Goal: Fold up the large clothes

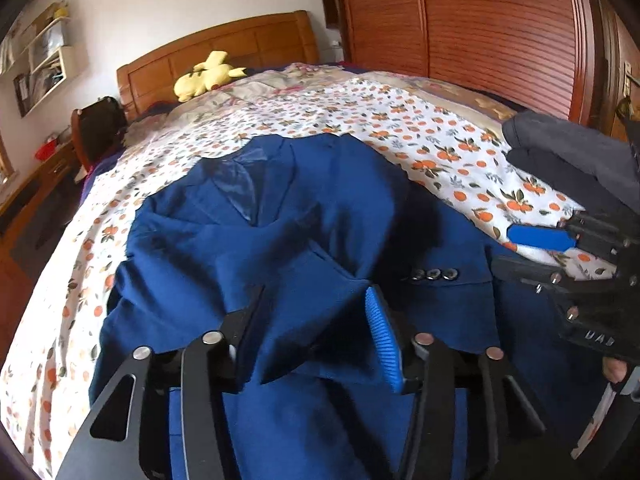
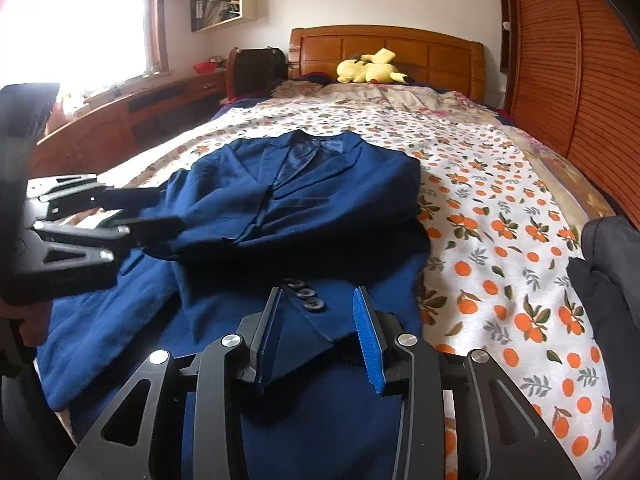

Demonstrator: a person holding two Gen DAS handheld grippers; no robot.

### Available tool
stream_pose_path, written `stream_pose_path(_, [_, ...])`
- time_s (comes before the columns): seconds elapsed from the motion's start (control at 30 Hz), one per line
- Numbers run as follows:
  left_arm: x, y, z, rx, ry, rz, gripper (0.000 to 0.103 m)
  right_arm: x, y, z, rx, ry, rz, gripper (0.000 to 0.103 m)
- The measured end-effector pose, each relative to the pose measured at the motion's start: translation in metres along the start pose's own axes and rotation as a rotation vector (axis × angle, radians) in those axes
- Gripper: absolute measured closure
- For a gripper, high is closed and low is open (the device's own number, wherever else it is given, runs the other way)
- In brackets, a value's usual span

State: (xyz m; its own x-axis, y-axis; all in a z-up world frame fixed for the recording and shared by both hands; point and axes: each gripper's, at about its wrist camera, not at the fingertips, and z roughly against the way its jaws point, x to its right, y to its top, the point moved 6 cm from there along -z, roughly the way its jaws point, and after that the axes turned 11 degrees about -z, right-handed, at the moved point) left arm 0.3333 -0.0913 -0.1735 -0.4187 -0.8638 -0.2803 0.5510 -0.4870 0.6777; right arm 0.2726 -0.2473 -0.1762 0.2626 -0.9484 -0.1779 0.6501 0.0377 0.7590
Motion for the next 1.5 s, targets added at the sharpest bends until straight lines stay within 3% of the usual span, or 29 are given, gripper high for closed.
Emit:
stream_pose_path(0.33, [0.015, 0.004, -0.036, -0.028, 0.014, -0.063, 0.049, 0.017, -0.002, -0.003, -0.015, -0.019, -0.022, 0.069])
stream_pose_path(0.37, [0.014, 0.004, -0.036, -0.028, 0.013, -0.064, 0.058, 0.016, -0.002, -0.003, -0.015, -0.017, -0.020, 0.069])
stream_pose_path(0.4, [0.013, 0.003, -0.038, -0.037, 0.004, -0.067, 0.077, 0.015, -0.002, -0.004, -0.015, -0.017, -0.018, 0.069])
stream_pose_path(0.47, [0.013, 0.001, -0.040, -0.054, -0.022, -0.067, 0.096, 0.014, -0.002, -0.005, -0.016, -0.015, -0.016, 0.069])
stream_pose_path(0.5, [0.011, 0.001, -0.037, -0.044, -0.011, -0.068, 0.098, 0.013, -0.002, -0.005, -0.016, -0.014, -0.015, 0.069])
stream_pose_path(0.63, [0.000, 0.004, -0.007, 0.046, 0.078, -0.073, 0.099, 0.006, -0.003, -0.008, -0.023, -0.007, 0.006, 0.069])
stream_pose_path(0.9, [-0.034, -0.014, 0.034, 0.075, 0.139, -0.006, 0.099, 0.000, -0.005, -0.017, -0.035, -0.014, 0.019, 0.069])
stream_pose_path(1.07, [-0.049, -0.047, 0.050, 0.072, 0.114, 0.089, 0.099, -0.006, -0.006, -0.021, -0.041, -0.009, 0.030, 0.069])
stream_pose_path(1.37, [-0.049, -0.090, 0.067, 0.050, 0.084, 0.139, 0.095, -0.019, -0.012, -0.027, -0.057, 0.001, 0.062, 0.069])
stream_pose_path(1.5, [-0.057, -0.101, 0.077, 0.056, 0.082, 0.152, 0.076, -0.027, -0.015, -0.025, -0.060, 0.015, 0.073, 0.068])
